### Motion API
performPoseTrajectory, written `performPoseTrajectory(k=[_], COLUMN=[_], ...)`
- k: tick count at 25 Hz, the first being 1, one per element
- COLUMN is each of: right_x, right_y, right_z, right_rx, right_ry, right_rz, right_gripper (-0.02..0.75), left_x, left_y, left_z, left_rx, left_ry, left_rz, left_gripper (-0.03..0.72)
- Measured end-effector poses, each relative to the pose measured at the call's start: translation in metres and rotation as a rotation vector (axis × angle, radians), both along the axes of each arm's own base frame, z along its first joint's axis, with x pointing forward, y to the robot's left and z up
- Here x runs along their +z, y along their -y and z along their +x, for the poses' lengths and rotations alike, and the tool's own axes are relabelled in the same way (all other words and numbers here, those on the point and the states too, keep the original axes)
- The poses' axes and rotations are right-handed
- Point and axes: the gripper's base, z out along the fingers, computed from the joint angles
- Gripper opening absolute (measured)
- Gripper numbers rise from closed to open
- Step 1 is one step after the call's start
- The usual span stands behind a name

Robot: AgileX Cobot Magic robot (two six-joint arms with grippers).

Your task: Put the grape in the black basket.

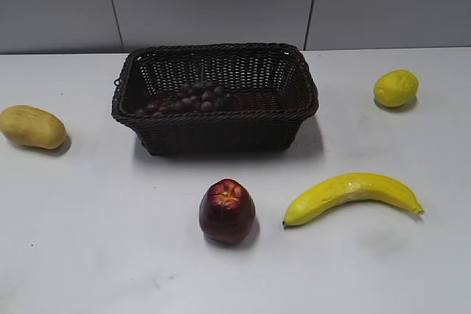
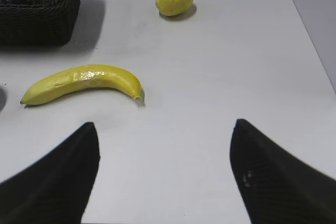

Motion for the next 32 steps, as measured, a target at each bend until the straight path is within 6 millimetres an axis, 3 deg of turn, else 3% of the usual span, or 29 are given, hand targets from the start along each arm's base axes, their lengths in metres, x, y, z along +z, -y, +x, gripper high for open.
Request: performPoseTrajectory(k=[3,7,23,32], right_x=[0.0,0.0,0.0,0.0], right_y=[0.0,0.0,0.0,0.0], right_z=[0.0,0.0,0.0,0.0], right_rx=[0.0,0.0,0.0,0.0], right_ry=[0.0,0.0,0.0,0.0], right_rz=[0.0,0.0,0.001,0.0], right_gripper=[0.589,0.589,0.589,0.589], left_x=[-0.012,-0.021,-0.022,-0.02], left_y=[-0.001,-0.002,-0.002,-0.004], left_z=[-0.013,-0.016,-0.015,-0.033], left_rx=[0.001,0.003,0.003,0.02], left_ry=[0.061,0.099,0.11,0.238], left_rz=[-0.009,-0.014,-0.016,-0.028], left_gripper=[0.587,0.587,0.543,0.484])
